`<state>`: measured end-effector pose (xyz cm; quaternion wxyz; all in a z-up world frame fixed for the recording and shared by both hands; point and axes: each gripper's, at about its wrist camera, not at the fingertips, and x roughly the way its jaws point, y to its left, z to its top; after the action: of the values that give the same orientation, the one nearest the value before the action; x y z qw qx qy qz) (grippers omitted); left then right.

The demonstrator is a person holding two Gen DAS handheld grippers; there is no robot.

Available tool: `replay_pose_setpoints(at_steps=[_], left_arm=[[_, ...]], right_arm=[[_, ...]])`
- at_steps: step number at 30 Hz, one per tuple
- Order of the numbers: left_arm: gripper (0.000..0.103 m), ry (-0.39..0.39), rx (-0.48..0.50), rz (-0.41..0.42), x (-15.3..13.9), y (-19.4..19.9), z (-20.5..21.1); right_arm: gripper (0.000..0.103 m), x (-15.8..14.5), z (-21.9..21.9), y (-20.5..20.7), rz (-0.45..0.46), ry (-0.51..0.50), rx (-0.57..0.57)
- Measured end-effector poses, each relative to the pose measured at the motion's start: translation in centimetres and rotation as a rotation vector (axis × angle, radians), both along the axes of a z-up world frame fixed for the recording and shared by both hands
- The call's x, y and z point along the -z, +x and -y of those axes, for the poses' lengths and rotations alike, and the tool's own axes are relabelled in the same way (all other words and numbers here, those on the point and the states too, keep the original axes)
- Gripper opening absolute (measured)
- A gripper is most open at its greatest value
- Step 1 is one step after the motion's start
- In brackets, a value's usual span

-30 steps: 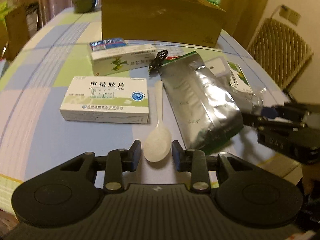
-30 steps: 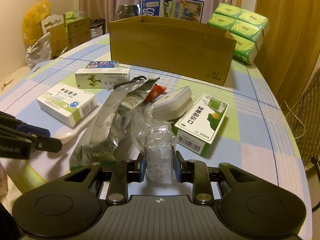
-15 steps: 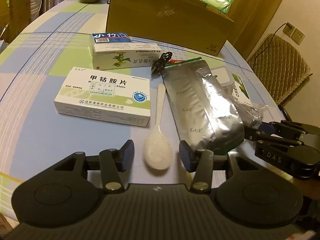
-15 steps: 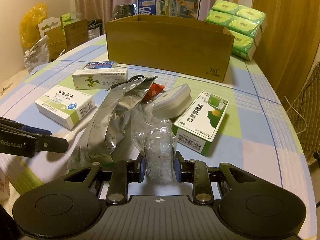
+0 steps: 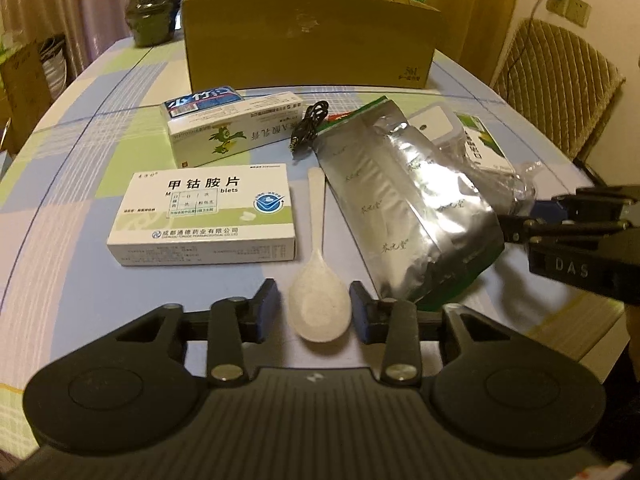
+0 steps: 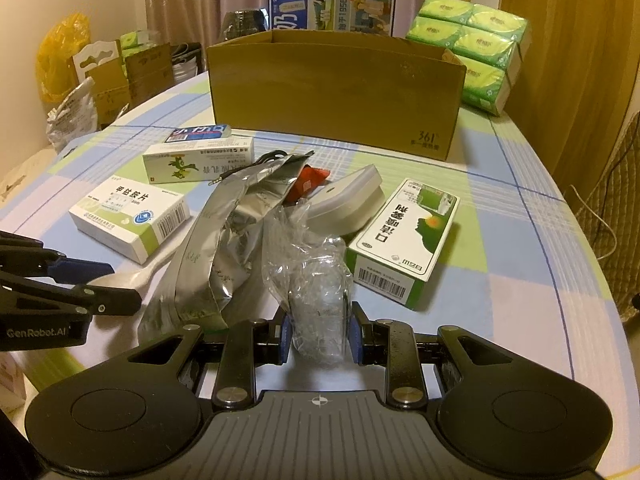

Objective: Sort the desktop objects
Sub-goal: 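Carry the spoon and foil bag to the cardboard box and release both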

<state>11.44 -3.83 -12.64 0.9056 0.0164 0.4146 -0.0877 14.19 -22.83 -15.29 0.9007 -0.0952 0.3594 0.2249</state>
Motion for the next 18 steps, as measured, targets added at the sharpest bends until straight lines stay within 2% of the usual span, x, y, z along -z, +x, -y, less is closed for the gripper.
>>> replay_pose_setpoints(at_steps=[5,10,11,14,18], left_arm=[[0.027,0.046,0.025,0.014,0.1,-0.2,0.6],[0.027,0.028,0.015,0.018,0.1,-0.2,0.3],[0.027,0.027,0.015,0.018,0.1,-0.2,0.3],[0.027,0.027,0.015,0.018,0.1,-0.2,0.3],[0.027,0.028,0.014,0.02,0.1,-0.2,0.3]], right_arm=[[0.025,0.0,-0.1,0.0,0.015,-0.015,-0.004],[0.027,0.2,-0.8,-0.2,0.04,-0.041,-0.032],[0.028,0.2,-0.9,-0.2,0.049,-0.049,-0.039],[0.042,0.4,-1.4,-0.3,0.081,-0.079,-0.061],[0.043,0.5,-1.5,0.1,0.078,-0.06,-0.054]])
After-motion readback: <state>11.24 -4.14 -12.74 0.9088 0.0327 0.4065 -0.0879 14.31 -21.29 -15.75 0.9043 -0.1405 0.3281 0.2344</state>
